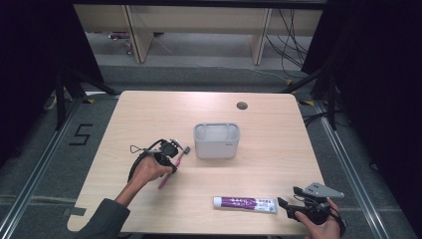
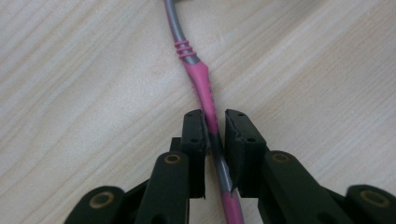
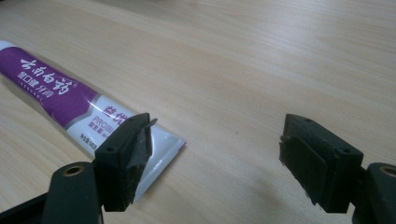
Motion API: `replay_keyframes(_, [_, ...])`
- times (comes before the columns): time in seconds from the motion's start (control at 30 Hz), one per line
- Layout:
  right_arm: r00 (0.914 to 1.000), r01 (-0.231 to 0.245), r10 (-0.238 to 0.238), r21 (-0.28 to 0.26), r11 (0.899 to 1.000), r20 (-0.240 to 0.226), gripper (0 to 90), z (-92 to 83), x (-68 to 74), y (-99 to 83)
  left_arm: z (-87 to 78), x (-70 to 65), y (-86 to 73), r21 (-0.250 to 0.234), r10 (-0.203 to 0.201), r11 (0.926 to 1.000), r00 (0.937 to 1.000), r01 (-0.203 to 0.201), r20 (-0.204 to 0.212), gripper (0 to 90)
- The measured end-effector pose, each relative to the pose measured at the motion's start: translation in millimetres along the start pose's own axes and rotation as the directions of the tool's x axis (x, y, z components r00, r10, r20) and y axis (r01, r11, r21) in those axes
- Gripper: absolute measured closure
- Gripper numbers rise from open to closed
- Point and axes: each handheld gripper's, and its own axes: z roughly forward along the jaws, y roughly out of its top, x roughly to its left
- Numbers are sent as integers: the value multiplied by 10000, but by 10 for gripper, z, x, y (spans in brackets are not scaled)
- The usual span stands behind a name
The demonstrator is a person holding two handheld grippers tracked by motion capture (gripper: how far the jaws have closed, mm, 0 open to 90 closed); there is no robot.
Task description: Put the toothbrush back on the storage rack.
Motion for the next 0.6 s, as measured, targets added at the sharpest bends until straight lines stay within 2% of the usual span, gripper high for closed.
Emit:
replay_keyframes(0.1, [10000,17,-17,-71,10000,15,257,5,1,-1,-4,16,13,277,237,9993,9997,-238,39,794])
replay_keyframes(0.2, [10000,11,-11,2,10000,-5,257,0,1,1,9,40,38,386,677,9969,9976,-682,140,804])
replay_keyframes(0.23, [10000,-26,26,18,10000,-24,257,-2,4,1,17,68,54,367,1154,9926,9932,-1158,140,810])
replay_keyframes(0.27, [10000,-33,33,18,10000,-28,257,-2,4,1,12,81,62,583,1429,9879,9896,-1435,130,814])
replay_keyframes(0.3, [10000,-2,2,-5,10000,-26,257,-1,3,1,14,17,42,823,514,9952,9986,-524,146,817])
replay_keyframes(0.37, [10000,58,-58,-42,10000,-2,257,-2,1,2,19,29,45,837,552,9949,9983,-565,169,818])
replay_keyframes(0.4, [9999,129,-128,-107,9999,45,257,-3,-2,3,30,28,39,835,381,9957,9991,-397,206,820])
replay_keyframes(0.47, [9997,230,-230,-158,9996,60,257,-4,-7,6,17,57,38,1052,457,9933,9986,-485,283,825])
replay_keyframes(0.6, [9999,165,-164,-111,9998,45,257,0,0,3,15,76,23,1142,527,9919,9981,-559,311,829])
